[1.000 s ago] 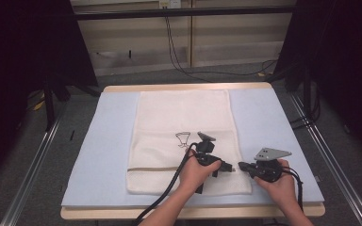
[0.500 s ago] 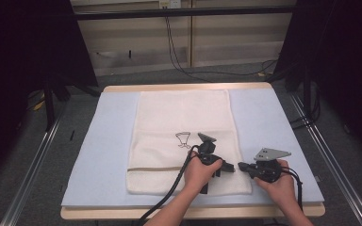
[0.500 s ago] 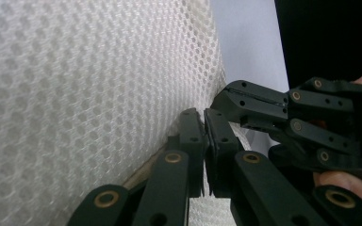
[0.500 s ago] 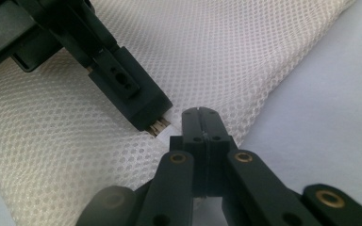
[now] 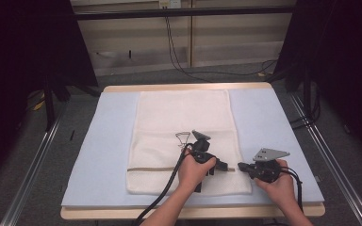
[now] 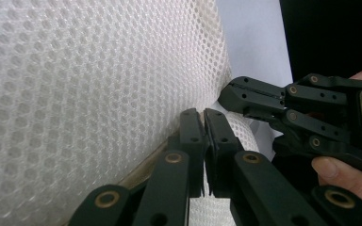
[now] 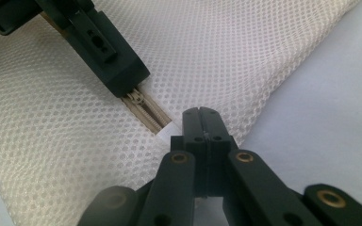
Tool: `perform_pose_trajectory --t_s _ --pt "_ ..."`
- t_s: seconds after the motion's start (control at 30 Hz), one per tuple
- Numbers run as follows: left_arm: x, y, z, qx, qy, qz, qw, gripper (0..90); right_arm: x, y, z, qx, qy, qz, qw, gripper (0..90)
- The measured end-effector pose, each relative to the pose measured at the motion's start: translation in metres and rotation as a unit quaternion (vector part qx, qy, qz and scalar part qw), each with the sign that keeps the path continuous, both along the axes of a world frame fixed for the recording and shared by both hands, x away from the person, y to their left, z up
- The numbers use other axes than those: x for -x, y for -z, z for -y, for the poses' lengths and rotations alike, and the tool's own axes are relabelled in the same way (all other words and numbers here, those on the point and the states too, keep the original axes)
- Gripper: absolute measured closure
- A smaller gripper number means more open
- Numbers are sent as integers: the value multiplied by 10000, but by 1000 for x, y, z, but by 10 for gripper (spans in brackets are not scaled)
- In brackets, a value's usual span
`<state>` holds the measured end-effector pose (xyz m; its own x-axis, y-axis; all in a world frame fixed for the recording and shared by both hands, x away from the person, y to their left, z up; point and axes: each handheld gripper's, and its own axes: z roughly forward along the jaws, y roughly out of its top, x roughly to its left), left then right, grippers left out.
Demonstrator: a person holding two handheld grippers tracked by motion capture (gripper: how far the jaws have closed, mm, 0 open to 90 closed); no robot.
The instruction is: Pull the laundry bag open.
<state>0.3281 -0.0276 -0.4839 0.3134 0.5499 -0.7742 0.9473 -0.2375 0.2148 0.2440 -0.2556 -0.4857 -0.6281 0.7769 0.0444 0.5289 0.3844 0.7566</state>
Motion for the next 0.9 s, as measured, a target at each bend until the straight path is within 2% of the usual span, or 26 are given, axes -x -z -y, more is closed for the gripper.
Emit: perform_pose_trajectory --t_s 0.1,0.33,0.37,0.53,0.67,0.9 --pt "-1 -2 -3 23 17 13 10000 874 0 0 -1 62 -15 31 10000 900" --pt "-2 -6 -12 -49 45 34 10000 874 -1 0 0 2 -26 -34 10000 900" --pt "-3 -6 -13 3 46 25 10000 874 -1 0 0 -1 -26 -32 10000 900" --pt "-4 -11 -20 -86 -3 110 9999 874 -2 0 0 -17 -25 -35 10000 900" --pt "-5 -13 -26 -67 -14 80 9999 874 -3 -1 1 -34 -17 -82 10000 900" --pt "-7 -16 -33 -96 23 109 9999 874 -1 0 0 -28 0 -55 10000 900"
